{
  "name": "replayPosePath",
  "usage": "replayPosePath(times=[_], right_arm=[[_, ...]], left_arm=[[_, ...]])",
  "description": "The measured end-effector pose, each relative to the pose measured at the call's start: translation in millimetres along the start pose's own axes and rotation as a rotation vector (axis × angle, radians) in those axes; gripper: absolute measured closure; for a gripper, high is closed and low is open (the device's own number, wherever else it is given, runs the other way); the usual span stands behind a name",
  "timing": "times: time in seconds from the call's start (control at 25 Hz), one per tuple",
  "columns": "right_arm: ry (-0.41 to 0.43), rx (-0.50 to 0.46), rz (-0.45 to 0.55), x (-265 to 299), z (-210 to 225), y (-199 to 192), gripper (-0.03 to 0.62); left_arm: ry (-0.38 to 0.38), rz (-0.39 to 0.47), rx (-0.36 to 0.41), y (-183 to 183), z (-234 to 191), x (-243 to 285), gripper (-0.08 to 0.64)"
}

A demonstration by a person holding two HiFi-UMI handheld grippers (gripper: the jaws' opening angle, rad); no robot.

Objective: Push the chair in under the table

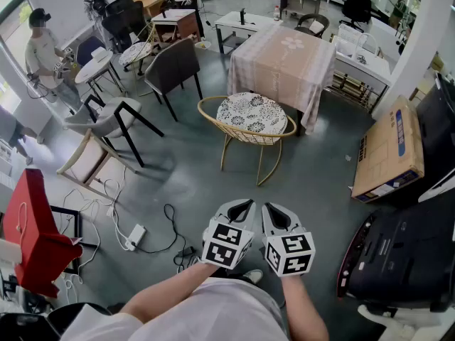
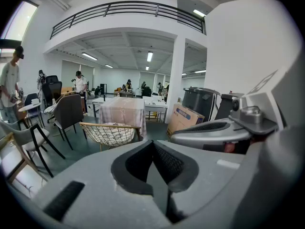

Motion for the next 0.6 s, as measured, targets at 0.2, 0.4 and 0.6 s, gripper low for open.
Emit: replayPosePath(times=[0.2, 0.4, 0.6], right_arm=[[0.005, -0.002, -0.006, -2, 0, -4, 0.588], [0.016, 0.001, -0.026, 8, -8, -6, 0.588], [0.009, -0.013, -0.051, 29, -20, -3, 0.588]], left_arm=[[0.005, 0.009, -0.004, -3, 3, -1, 0.555], [0.008, 0.009, -0.014, -4, -12, -4, 0.555], [-0.005, 0.014, -0.024, -3, -41, -4, 0.555]])
Point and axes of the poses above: the fingertips, and each gripper's own axes: x forward along the fingers, z to its right, y out of its top, the point moved 9 cm from there along -x, backward along the fingers, and after that the axes turned 12 degrees about -y, right-handed, at the moved point
